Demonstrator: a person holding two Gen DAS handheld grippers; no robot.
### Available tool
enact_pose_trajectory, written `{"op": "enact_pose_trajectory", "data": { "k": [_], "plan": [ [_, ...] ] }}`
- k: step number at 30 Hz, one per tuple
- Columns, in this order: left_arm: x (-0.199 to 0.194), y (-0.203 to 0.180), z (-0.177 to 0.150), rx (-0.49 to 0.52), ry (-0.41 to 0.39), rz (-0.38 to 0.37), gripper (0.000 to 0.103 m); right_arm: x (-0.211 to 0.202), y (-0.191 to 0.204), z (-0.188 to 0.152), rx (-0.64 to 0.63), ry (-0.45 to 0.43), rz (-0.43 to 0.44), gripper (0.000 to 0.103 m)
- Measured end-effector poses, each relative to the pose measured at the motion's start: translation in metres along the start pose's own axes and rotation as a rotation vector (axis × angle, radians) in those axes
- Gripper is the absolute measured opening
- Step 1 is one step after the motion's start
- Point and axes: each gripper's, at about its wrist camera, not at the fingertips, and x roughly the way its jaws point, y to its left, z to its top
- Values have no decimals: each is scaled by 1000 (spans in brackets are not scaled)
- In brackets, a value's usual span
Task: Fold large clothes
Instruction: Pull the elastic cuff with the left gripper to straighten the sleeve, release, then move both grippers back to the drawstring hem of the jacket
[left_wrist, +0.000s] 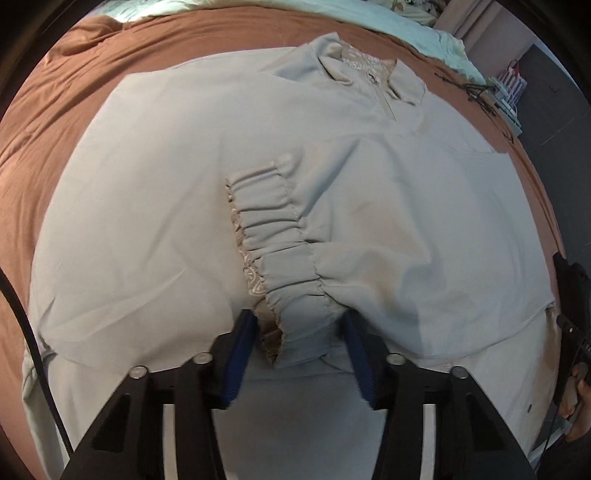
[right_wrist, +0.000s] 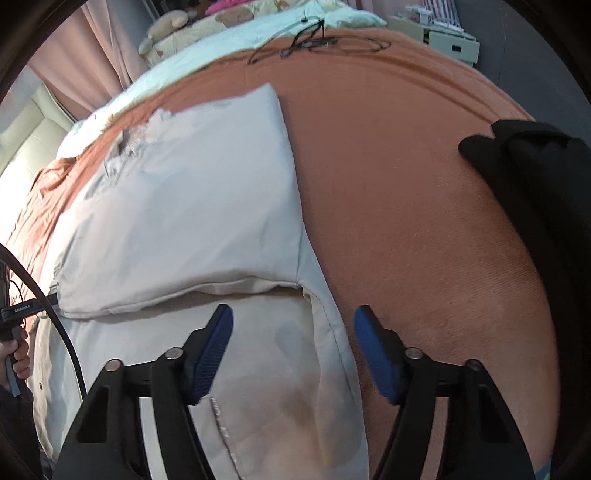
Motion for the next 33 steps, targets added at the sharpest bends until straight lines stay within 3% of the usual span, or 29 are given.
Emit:
{"op": "enact_pose_trajectory", "data": {
  "k": [6,9,11,14,16,22,23,25,27,29,31,33],
  "plan": [
    [-8,-7,2,49,-27,27,16,19,0,8,21,26,-43,45],
    [-14,4,5,21,-44,38,16,23,-4,13,45,17,-40,45],
    [-7,9,3,12,-8,18,16,27,-5,14,49,23,-43,45],
    [-7,13,0,-4,2,11,27,29,-8,12,46,24,-53,45],
    [-13,18,-3,-30,8,-7,28,25,-9,11,55,27,-54,45],
    [-43,28,-18,-32,-19,16,28,2,-14,1,58,14,38,45],
    [-47,29,-19,-36,-23,13,28,-3,-14,-1,53,12,47,50],
    [-61,35,-27,-46,-38,16,35,-11,-15,-6,48,2,46,68],
    [-74,39,-36,-52,-64,18,58,-21,-14,-11,34,-16,48,70],
    [-88,44,-45,-59,-97,18,70,-30,-13,-17,26,-23,55,74],
    [-103,50,-58,-67,-128,19,76,-41,-11,-26,10,-40,47,82],
    [-114,54,-70,-73,-149,12,79,-49,-10,-35,3,-46,40,82]
  ]
}}
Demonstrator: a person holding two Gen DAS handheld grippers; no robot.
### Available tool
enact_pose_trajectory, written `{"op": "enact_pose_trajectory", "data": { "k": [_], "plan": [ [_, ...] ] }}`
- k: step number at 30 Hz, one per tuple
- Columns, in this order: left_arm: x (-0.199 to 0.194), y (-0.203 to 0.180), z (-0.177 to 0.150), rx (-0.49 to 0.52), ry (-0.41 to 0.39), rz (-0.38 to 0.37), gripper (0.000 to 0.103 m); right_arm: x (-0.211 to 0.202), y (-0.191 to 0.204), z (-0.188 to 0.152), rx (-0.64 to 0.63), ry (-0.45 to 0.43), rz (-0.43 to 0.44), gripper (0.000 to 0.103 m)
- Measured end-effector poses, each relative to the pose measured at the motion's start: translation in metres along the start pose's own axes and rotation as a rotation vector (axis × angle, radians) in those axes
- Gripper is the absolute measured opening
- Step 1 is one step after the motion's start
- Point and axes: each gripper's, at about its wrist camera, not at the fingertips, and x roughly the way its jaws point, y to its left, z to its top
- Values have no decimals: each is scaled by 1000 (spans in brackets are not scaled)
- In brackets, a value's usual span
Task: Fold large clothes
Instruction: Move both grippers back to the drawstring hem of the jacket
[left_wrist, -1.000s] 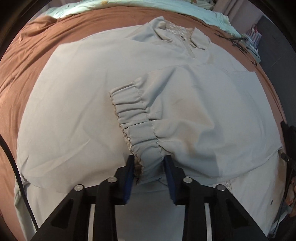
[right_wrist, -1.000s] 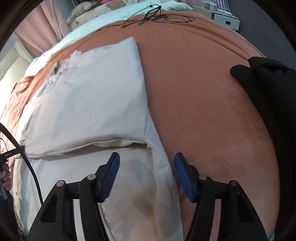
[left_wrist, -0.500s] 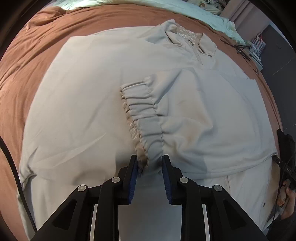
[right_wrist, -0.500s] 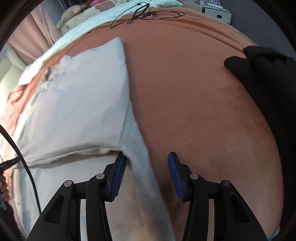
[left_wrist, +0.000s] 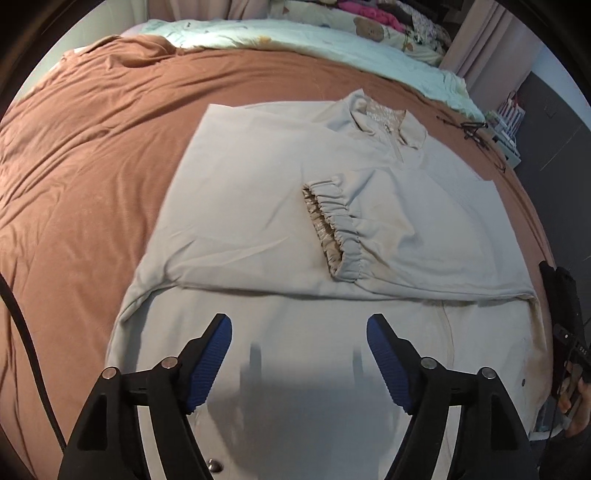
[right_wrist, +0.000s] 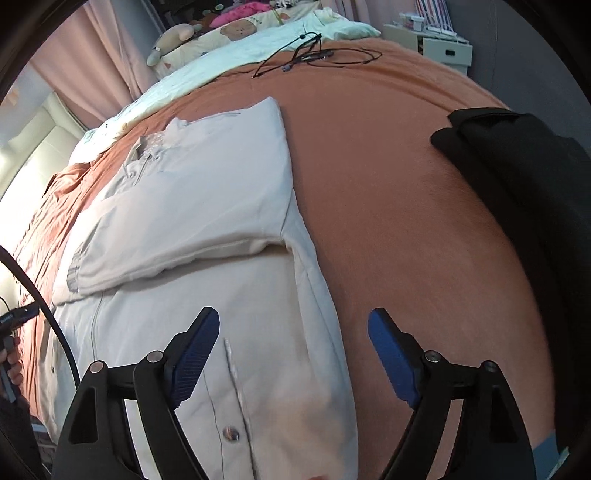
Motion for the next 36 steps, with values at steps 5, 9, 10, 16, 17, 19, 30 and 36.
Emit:
{"op": "enact_pose_trajectory", "data": {
  "k": [5,9,10,16,17,19,30,36],
  "plan": [
    [-23,6,-25,0,-63,-8,86,-21,3,-21,-18,-23,-16,91],
    [-44,11,-51,10,-111,6,86,-34,6,-40,-15,-33,-21,92],
    [-48,13,-57,7,-118,8,86,-39,6,-44,-11,-39,-24,92],
    [-78,23,-97,20,-222,85,86,-76,7,-78,-58,-125,-8,92],
    [-82,25,-103,21,-229,85,86,-83,6,-86,-71,-141,-2,92],
    [-90,30,-114,10,-233,68,86,-92,7,-98,-91,-157,15,92],
    [-127,43,-176,16,-247,62,103,-134,2,-154,-96,-186,-29,93],
    [-134,60,-208,-13,-240,61,103,-145,-10,-176,-58,-185,24,103]
  ]
}}
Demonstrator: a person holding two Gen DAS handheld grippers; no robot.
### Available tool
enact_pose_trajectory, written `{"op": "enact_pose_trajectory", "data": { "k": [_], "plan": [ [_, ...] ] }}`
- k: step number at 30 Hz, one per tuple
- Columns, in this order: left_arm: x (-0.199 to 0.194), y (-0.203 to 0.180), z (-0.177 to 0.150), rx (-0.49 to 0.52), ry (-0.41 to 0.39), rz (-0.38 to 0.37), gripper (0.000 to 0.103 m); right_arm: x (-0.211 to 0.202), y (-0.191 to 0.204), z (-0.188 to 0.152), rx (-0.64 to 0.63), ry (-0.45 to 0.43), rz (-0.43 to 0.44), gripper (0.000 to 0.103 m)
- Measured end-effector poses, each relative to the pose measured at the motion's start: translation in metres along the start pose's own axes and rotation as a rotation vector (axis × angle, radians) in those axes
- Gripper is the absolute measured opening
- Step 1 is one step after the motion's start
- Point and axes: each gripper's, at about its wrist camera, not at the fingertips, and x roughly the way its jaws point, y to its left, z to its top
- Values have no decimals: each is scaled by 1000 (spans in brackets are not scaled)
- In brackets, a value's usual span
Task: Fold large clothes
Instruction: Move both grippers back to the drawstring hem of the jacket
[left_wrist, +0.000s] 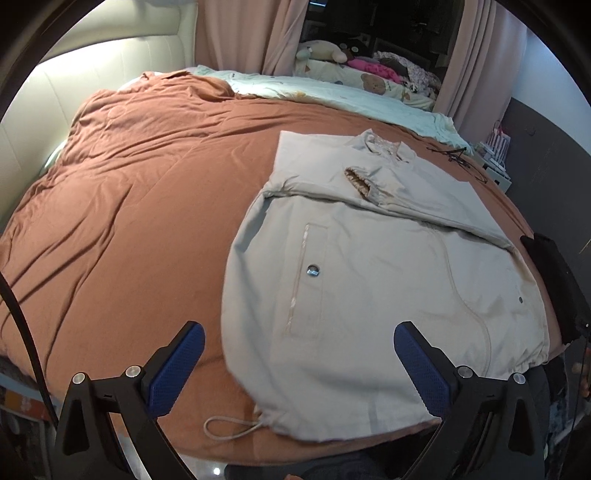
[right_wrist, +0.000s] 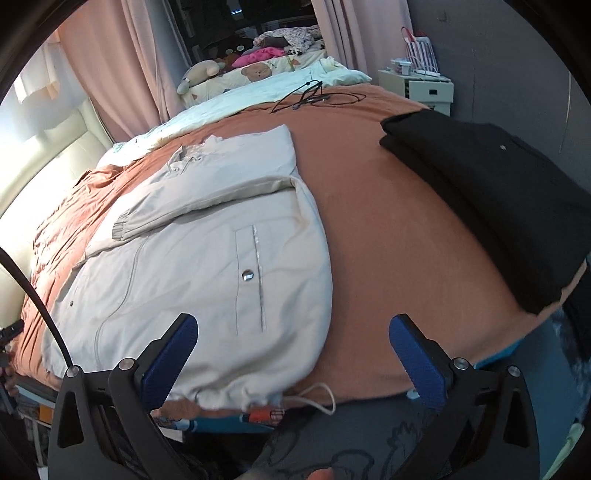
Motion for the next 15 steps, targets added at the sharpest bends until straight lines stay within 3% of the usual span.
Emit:
{"op": "enact_pose_trajectory", "data": {
  "k": [8,15],
  "plan": [
    [-5,25,-28,-29,5,-28,102,-4,-13,-20,23,17,50,103],
    [12,47,-43,-74,43,-37,78,13,-34,-32,104,47,81,99]
  ]
}}
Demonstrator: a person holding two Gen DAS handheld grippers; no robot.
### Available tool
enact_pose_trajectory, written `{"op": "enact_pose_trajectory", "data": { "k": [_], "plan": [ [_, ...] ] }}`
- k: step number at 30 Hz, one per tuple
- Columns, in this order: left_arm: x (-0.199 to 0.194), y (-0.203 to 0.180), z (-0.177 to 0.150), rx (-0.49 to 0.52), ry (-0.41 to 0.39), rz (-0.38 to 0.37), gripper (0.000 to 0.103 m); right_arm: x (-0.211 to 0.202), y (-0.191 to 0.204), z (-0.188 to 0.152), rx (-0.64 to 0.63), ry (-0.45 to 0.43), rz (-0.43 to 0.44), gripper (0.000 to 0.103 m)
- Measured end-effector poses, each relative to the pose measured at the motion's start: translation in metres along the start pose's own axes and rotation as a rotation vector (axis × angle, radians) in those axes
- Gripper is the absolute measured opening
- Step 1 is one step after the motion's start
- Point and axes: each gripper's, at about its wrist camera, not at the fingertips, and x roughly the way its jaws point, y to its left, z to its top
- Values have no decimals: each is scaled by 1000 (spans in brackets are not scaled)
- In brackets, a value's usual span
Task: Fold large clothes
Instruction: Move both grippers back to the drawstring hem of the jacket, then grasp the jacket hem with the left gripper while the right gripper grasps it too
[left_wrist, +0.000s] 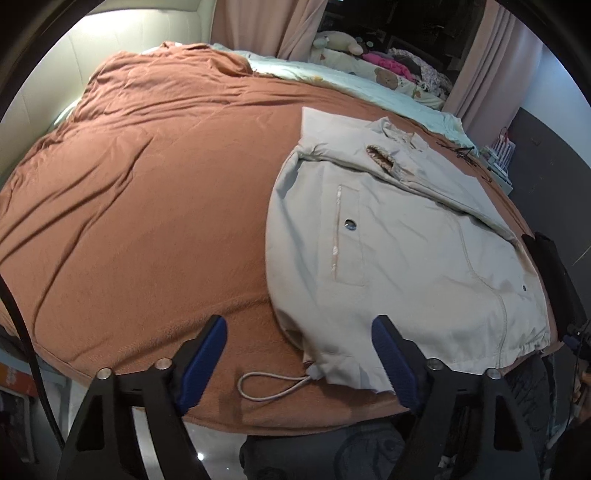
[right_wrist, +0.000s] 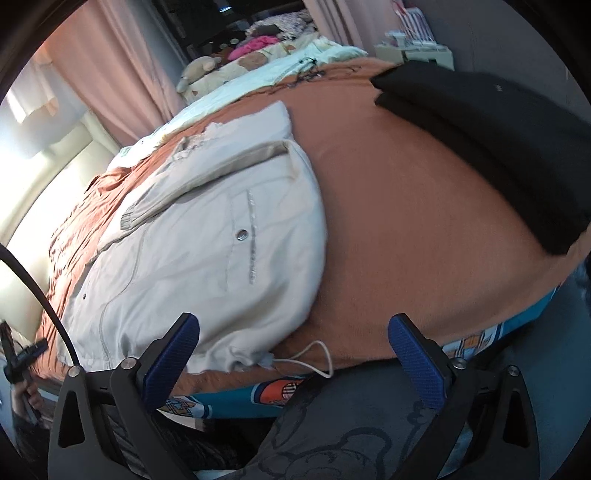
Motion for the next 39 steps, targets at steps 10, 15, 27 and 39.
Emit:
{"op": "enact_pose_trajectory", "data": {
  "k": [10,15,27,39],
  "plan": [
    [44,19,3,-77,84,-37,59,53,-27,13,131,93,105,65],
    [64,15,12,-62,102,-36,58,64,-32,26,148,79,142,65],
    [85,27,30,-149,138,-129,36,92,-42,35,241,82,297,62],
    [63,20,16,-183,139,-242,7,94,-55,15,311,110,391,6]
  ]
}}
